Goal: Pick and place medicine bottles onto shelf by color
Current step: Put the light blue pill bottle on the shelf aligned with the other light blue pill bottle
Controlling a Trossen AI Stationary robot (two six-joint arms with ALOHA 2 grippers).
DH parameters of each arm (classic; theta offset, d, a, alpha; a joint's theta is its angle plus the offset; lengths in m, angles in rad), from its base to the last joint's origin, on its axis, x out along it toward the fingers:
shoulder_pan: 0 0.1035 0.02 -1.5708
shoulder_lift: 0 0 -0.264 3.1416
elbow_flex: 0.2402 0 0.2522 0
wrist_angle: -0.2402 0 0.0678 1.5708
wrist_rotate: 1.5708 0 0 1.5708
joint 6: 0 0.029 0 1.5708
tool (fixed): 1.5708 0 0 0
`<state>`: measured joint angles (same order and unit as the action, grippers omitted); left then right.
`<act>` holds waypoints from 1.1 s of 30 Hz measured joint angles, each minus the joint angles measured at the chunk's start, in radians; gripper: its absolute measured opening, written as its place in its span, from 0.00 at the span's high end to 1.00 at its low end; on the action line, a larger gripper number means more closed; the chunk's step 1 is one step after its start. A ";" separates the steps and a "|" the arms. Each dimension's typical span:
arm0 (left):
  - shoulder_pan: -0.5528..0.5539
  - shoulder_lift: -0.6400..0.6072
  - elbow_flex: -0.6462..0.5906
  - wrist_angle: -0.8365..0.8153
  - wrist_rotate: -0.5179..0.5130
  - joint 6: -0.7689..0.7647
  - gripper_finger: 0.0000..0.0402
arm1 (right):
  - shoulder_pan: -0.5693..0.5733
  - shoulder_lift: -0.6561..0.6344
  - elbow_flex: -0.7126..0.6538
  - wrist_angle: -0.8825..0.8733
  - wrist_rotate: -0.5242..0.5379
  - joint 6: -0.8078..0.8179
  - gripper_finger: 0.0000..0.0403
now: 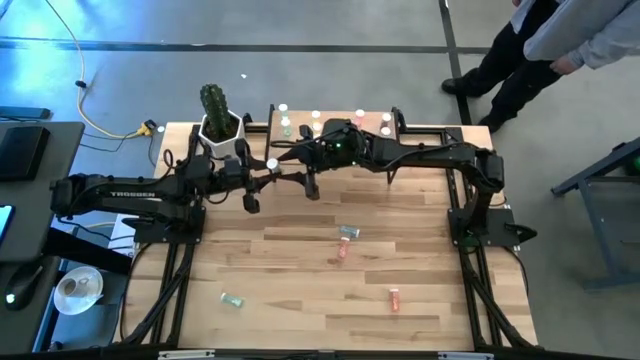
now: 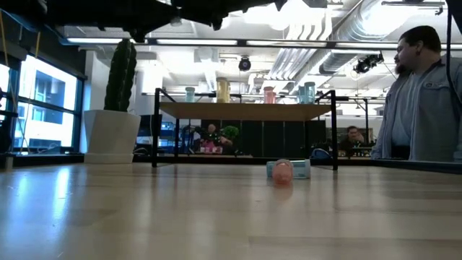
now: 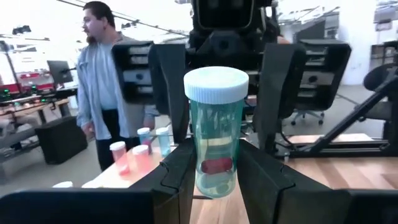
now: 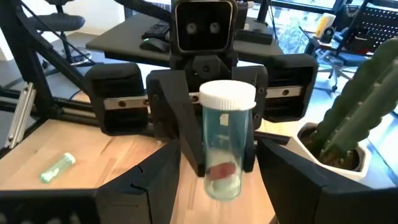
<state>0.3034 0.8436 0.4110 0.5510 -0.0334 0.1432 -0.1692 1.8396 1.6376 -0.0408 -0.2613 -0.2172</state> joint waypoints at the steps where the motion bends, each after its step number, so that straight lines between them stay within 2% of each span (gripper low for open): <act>1: -0.003 0.000 0.000 0.000 0.002 0.002 0.76 | 0.000 0.001 0.000 0.005 0.000 0.007 0.49; 13: -0.017 0.001 0.000 0.041 -0.001 0.014 0.76 | 0.002 0.000 0.000 0.056 0.016 0.033 0.50; 24: -0.017 0.001 0.000 0.047 -0.005 0.018 0.76 | 0.002 0.026 0.000 0.130 -0.002 0.036 0.65; 33: -0.017 0.001 0.000 0.040 -0.006 0.018 0.76 | 0.006 0.026 0.000 0.109 0.021 0.025 0.73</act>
<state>0.2867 0.8448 0.4110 0.5915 -0.0391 0.1608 -0.1631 1.8652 1.6379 0.0686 -0.2405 -0.1917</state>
